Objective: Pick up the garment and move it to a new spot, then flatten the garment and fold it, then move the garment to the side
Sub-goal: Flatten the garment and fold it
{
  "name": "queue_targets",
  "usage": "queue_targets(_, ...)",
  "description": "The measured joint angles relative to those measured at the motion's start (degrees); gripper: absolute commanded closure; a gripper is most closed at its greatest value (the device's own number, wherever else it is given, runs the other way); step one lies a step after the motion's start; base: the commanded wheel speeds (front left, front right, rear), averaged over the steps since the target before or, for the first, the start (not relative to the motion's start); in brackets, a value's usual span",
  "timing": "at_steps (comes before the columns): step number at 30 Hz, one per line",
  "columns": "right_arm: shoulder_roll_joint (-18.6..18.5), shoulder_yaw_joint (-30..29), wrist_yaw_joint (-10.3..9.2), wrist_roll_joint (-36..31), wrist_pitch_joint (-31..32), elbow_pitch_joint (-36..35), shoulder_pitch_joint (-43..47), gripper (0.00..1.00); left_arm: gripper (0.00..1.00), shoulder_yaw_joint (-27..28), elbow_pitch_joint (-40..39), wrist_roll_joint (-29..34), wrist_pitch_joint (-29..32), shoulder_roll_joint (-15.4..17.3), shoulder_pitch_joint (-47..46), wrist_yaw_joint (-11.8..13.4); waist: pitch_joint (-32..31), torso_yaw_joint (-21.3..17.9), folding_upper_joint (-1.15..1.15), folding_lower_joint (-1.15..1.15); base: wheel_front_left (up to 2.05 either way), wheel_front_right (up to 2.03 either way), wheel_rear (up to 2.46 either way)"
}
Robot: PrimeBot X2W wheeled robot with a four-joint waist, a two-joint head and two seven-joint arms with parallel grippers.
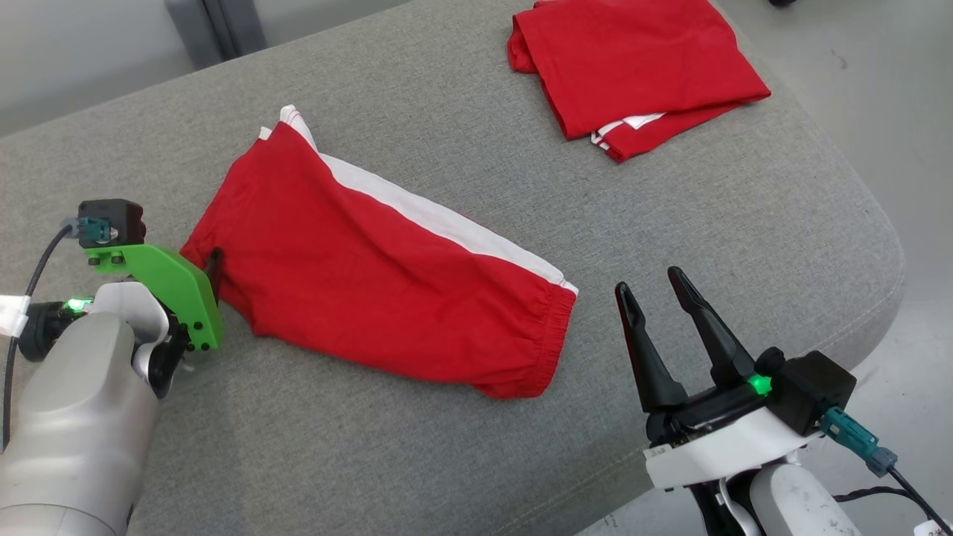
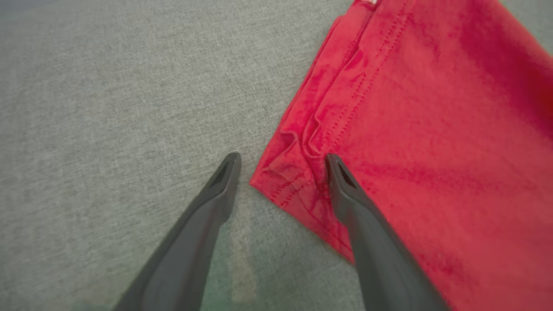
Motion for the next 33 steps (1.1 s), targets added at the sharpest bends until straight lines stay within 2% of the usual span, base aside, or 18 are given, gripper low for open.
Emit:
queue_targets(8, 0.00, 0.25, 0.00, 0.24, 0.00, 1.36, -0.13, 0.00, 0.00, 0.67, -4.24, -6.83, 3.43, -1.82, 2.36, 0.01, -0.15, 0.32, 0.00, 0.00, 0.00, 0.00, 0.00)
queue_targets(11, -0.13, 0.24, 0.00, 0.25, 0.00, 1.90, -0.10, 0.00, 0.00, -1.26, -5.47, -7.31, 4.63, -2.44, 3.15, 0.01, -0.26, 0.62, 0.00, 0.00, 0.00, 0.00, 0.00)
queue_targets(12, -0.20, 0.25, 0.00, 0.25, 0.00, 2.08, -0.08, 0.00, 0.13, -2.11, -5.47, -6.77, 4.92, -2.30, 3.37, 0.01, -0.32, 0.74, 0.00, 0.00, 0.00, 0.00, 0.00)
queue_targets(13, -0.20, 0.27, 0.00, 0.25, 0.00, 2.09, -0.08, 0.00, 0.82, -2.70, -5.57, -6.42, 4.98, -2.30, 3.53, 0.00, -0.38, 0.81, 0.00, 0.00, 0.00, 0.00, 0.00)
queue_targets(14, -0.19, 0.35, 0.00, 0.25, 0.00, 2.11, -0.08, 0.00, 1.00, -3.05, -5.94, -6.32, 4.50, -2.30, 3.89, 0.01, -0.47, 0.86, 0.00, 0.00, 0.00, 0.00, 0.00)
queue_targets(21, -0.49, -0.37, 0.01, 0.18, -0.01, 2.33, 1.20, 0.00, 1.00, -6.46, -6.54, -1.89, -4.31, -2.58, 6.11, 0.85, -1.34, 2.23, 0.00, 0.00, 0.00, 0.00, 0.00)
queue_targets(33, -0.14, -1.87, 0.00, -1.00, 0.00, 2.85, 5.70, 0.00, 1.00, -3.69, -9.99, -4.92, -16.36, -5.52, 14.79, 2.50, -5.13, 7.06, 0.00, 0.00, 0.00, 0.00, 0.00)
